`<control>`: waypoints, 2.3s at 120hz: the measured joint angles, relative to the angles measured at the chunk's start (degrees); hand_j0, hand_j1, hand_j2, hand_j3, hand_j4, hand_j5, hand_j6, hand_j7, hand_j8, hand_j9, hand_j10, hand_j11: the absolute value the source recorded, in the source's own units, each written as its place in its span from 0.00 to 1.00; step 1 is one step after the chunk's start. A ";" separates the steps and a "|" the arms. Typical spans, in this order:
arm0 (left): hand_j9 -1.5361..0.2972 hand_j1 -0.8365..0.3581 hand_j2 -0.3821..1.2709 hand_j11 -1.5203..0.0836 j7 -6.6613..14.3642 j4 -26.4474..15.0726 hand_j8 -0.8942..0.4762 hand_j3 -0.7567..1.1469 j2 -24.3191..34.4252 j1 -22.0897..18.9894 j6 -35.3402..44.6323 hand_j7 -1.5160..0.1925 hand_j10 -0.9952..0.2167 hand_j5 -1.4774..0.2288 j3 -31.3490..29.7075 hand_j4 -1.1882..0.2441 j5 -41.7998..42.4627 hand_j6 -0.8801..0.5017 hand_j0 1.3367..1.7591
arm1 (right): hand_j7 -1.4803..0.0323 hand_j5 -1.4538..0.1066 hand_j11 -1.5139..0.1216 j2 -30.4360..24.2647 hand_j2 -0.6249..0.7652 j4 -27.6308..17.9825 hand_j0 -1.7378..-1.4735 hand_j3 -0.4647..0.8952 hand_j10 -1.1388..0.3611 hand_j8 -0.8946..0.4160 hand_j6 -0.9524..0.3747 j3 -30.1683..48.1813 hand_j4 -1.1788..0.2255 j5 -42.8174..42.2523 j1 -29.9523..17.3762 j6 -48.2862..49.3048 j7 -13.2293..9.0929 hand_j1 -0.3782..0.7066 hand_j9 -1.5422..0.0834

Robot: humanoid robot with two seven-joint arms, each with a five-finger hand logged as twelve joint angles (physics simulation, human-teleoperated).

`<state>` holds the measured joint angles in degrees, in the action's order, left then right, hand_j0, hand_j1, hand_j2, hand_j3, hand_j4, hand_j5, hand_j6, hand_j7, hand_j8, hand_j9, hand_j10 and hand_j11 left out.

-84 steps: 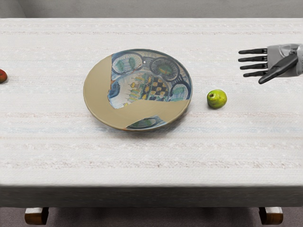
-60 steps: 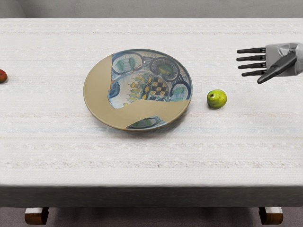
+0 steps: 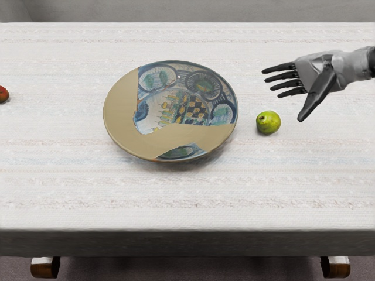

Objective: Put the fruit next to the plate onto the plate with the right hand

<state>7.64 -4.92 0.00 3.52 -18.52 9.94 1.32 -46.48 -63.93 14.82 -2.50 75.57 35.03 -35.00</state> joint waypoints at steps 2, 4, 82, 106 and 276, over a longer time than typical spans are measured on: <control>0.84 0.99 0.23 0.95 0.00 0.00 0.65 0.40 0.00 0.00 0.01 0.89 0.82 0.87 0.00 0.83 0.00 0.64 0.76 | 0.98 0.93 0.93 0.67 0.45 -0.15 0.30 0.34 0.76 0.68 0.72 -0.41 0.84 -0.73 0.40 0.00 0.00 0.03 0.95; 0.84 0.99 0.23 0.95 0.00 0.00 0.65 0.40 0.00 0.00 0.01 0.89 0.82 0.87 0.00 0.83 0.00 0.64 0.76 | 0.98 0.93 0.93 1.35 0.45 -0.28 0.30 0.34 0.76 0.68 0.72 -0.96 0.84 -1.37 0.85 0.00 0.00 0.03 0.95; 0.84 0.99 0.23 0.95 0.00 0.00 0.65 0.40 0.00 -0.09 0.02 0.89 0.82 0.87 0.12 0.83 0.00 0.64 0.76 | 0.98 0.93 0.93 9.59 0.45 -8.23 0.30 0.34 0.76 0.68 0.72 -18.88 0.84 -22.64 9.44 -32.12 0.00 0.03 0.95; 0.84 0.99 0.23 0.95 0.00 0.00 0.65 0.40 0.00 -0.09 0.00 0.89 0.82 0.87 0.07 0.83 0.00 0.64 0.76 | 0.97 0.92 0.92 9.90 0.45 -10.52 0.30 0.34 0.75 0.67 0.71 -21.18 0.83 -25.74 7.73 -40.07 0.00 0.04 0.94; 0.84 0.99 0.23 0.95 0.00 0.00 0.65 0.40 0.00 -0.02 0.00 0.89 0.82 0.87 -0.17 0.83 0.00 0.64 0.76 | 0.82 0.77 0.78 20.26 0.42 -5.68 0.30 0.34 0.63 0.54 0.57 -26.47 0.70 -41.64 -1.31 -56.65 0.00 0.23 0.80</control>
<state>7.64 -4.92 0.00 3.49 -18.52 9.77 1.32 -26.22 -69.60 -11.65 -44.15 74.26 -21.62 -35.00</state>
